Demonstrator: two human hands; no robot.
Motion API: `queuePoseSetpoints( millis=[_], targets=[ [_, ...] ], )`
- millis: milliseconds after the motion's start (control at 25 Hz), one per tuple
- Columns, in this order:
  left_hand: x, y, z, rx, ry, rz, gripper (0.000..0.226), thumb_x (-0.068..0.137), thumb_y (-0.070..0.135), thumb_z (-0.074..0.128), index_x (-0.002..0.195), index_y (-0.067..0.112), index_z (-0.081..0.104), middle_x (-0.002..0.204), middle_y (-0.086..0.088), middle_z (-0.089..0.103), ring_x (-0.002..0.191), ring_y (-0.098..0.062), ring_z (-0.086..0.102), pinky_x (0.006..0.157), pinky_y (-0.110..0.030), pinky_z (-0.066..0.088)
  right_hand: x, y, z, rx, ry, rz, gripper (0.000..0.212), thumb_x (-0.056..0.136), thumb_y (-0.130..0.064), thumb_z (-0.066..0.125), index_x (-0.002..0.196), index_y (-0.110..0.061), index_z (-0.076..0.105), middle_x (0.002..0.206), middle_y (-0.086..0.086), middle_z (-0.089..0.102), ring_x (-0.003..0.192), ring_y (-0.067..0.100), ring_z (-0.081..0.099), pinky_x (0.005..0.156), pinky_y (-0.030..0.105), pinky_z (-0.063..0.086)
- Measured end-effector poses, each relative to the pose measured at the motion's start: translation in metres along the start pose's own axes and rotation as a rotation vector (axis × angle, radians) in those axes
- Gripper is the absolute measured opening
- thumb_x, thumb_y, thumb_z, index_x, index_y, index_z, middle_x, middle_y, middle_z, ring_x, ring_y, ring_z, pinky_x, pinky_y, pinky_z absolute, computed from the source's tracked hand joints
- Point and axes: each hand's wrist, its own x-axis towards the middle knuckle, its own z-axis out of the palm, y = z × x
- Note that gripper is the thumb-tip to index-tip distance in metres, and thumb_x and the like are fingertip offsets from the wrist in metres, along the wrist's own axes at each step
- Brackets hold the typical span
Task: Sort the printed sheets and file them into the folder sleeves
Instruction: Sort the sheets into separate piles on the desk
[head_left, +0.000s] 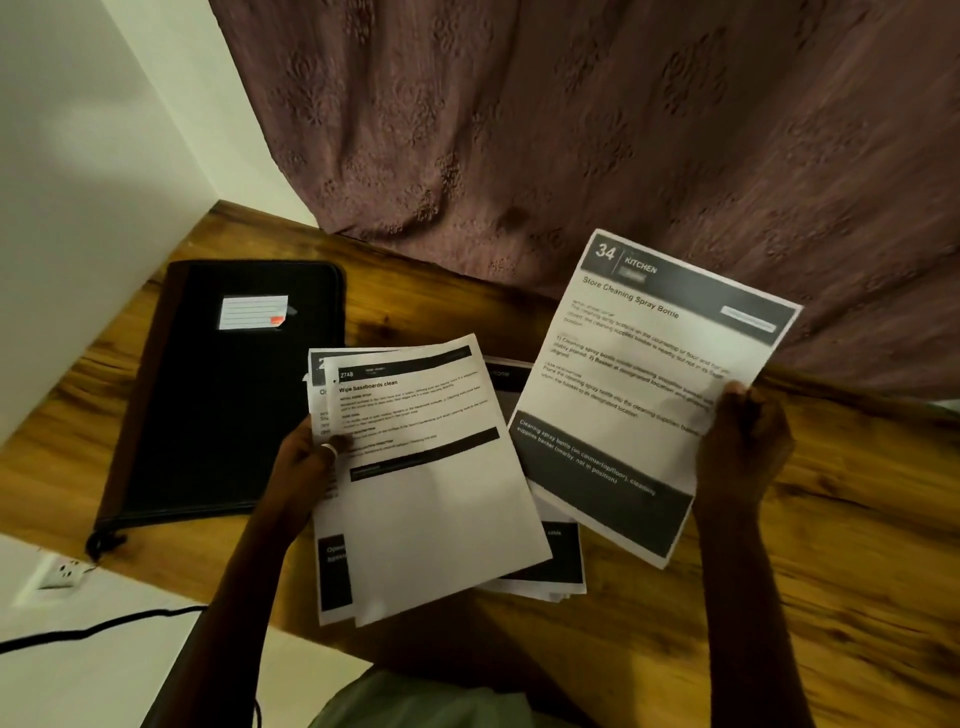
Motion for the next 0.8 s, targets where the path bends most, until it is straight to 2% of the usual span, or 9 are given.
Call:
queuePoseSetpoints(
  millis=[120,280,320,400,480,560,640,720,800],
  targets=[
    [0.003,-0.004,-0.004,0.026,0.039,0.01,0.019,0.101,0.01,0.051,0.116,0.02,0.056,0.11,-0.005,0.067,0.095,-0.02,0.071,0.068,-0.03,0.059,0.006,0.004,0.0,-0.013,0.057,0.08,0.031,0.101,-0.037,0.049,0.098,-0.008,0.06,0.096,0.011,0.065,0.087,0.025,0.062,0.078,0.04,0.054],
    [0.006,-0.007,-0.006,0.092,0.058,0.022,0.021,0.102,0.012,0.05,0.123,0.014,0.054,0.109,-0.004,0.067,0.094,-0.019,0.069,0.064,-0.025,0.058,0.004,0.007,0.003,-0.015,-0.089,0.16,0.03,0.1,-0.035,0.052,0.096,-0.008,0.062,0.099,0.011,0.067,0.09,0.026,0.064,0.081,0.046,0.056],
    [0.006,-0.006,-0.005,0.103,0.061,0.026,0.02,0.102,0.012,0.049,0.122,0.014,0.054,0.108,-0.002,0.067,0.093,-0.018,0.069,0.061,-0.024,0.058,0.0,0.007,0.006,-0.004,-0.137,0.195,0.03,0.1,-0.036,0.052,0.1,-0.008,0.063,0.101,0.011,0.067,0.091,0.027,0.064,0.081,0.045,0.055],
    [0.006,-0.004,-0.002,0.111,0.049,0.039,0.019,0.103,0.011,0.048,0.12,0.016,0.054,0.105,0.0,0.066,0.091,-0.016,0.069,0.058,-0.022,0.058,-0.011,0.006,0.013,-0.013,-0.242,0.244,0.032,0.1,-0.038,0.051,0.109,-0.008,0.061,0.104,0.009,0.063,0.089,0.023,0.06,0.073,0.032,0.047],
    [0.007,-0.003,0.001,0.127,0.022,0.052,0.02,0.102,0.01,0.048,0.12,0.017,0.055,0.106,0.0,0.066,0.092,-0.016,0.069,0.064,-0.027,0.06,-0.021,0.003,0.019,-0.028,-0.329,0.285,0.031,0.102,-0.034,0.049,0.117,-0.009,0.057,0.104,0.005,0.057,0.083,0.015,0.052,0.067,0.025,0.037],
    [0.01,-0.004,0.002,0.191,0.038,0.071,0.022,0.102,0.009,0.049,0.121,0.017,0.055,0.108,-0.001,0.065,0.095,-0.016,0.068,0.074,-0.037,0.061,-0.026,-0.005,0.019,0.006,-0.316,0.316,0.028,0.103,-0.03,0.047,0.119,-0.009,0.056,0.096,-0.001,0.055,0.086,0.013,0.05,0.065,0.022,0.035],
    [0.014,-0.005,0.0,0.266,0.069,0.085,0.026,0.101,0.009,0.05,0.126,0.015,0.055,0.107,0.001,0.063,0.095,-0.012,0.065,0.079,-0.041,0.059,-0.027,-0.02,0.011,0.095,-0.273,0.343,0.022,0.104,-0.025,0.046,0.113,-0.008,0.056,0.085,-0.005,0.054,0.079,0.01,0.053,0.057,0.012,0.037],
    [0.016,-0.004,0.001,0.299,0.061,0.093,0.029,0.101,0.007,0.05,0.129,0.014,0.053,0.104,0.006,0.06,0.093,-0.008,0.062,0.077,-0.035,0.057,-0.027,-0.033,0.002,0.211,-0.286,0.352,0.019,0.103,-0.019,0.045,0.099,-0.008,0.059,0.071,-0.008,0.063,0.065,0.003,0.06,0.048,0.009,0.042],
    [0.015,-0.001,0.007,0.293,0.031,0.093,0.031,0.101,0.006,0.05,0.129,0.017,0.053,0.104,0.01,0.06,0.092,-0.007,0.062,0.072,-0.028,0.055,-0.031,-0.031,0.0,0.226,-0.35,0.303,0.021,0.103,-0.023,0.046,0.09,-0.012,0.059,0.064,-0.012,0.067,0.058,-0.004,0.062,0.048,0.011,0.045]
  ],
)
